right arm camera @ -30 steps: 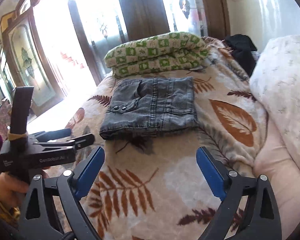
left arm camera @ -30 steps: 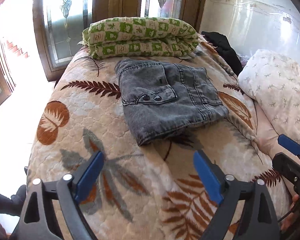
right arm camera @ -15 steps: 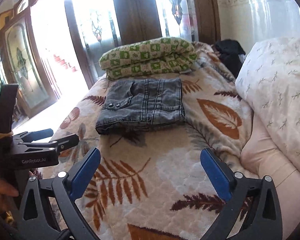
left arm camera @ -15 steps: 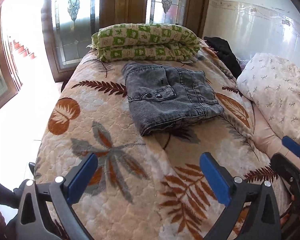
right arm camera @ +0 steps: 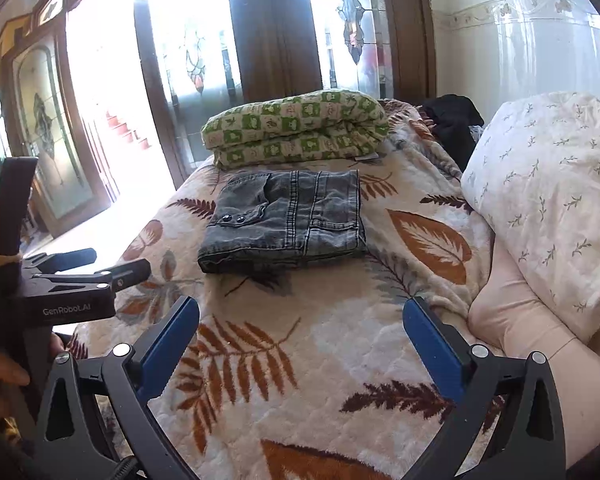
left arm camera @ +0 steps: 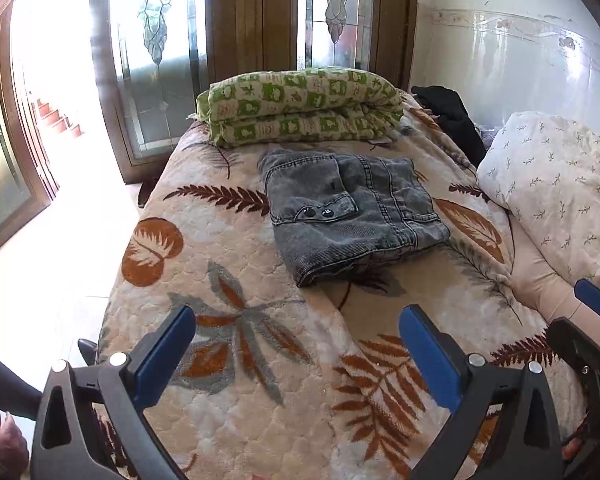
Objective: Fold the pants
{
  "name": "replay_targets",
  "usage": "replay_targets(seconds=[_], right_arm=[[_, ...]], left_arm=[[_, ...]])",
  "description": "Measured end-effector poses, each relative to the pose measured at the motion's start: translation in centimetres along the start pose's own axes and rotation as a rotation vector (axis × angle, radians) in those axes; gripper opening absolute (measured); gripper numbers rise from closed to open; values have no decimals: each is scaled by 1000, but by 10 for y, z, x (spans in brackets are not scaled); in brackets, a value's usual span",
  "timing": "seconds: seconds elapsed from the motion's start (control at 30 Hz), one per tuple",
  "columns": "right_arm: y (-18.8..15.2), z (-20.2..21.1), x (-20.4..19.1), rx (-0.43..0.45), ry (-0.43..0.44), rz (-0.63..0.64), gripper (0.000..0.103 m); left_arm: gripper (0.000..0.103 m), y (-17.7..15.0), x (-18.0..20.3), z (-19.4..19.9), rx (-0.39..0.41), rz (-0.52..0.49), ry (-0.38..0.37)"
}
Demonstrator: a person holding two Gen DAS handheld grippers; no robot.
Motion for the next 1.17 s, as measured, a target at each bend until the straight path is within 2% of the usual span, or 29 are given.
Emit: replay_targets(seconds=[0.6,1.17], right_arm=[[10,12,9,18,-14,-33,103],[14,12,7,11,-7,-9,103]], left_arm=[[103,13,23,15,21,-60,16],[103,7,22,13,11,-19,6]])
Point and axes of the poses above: each gripper's, at about its wrist camera, not at the fingertips, and z roughly against the way its jaws point, x to its right, y to its top, the point moved 10 cm from there along -z, roughly the way its jaws point, and after that the axes turned 11 degrees about x, right-handed, at the moved point
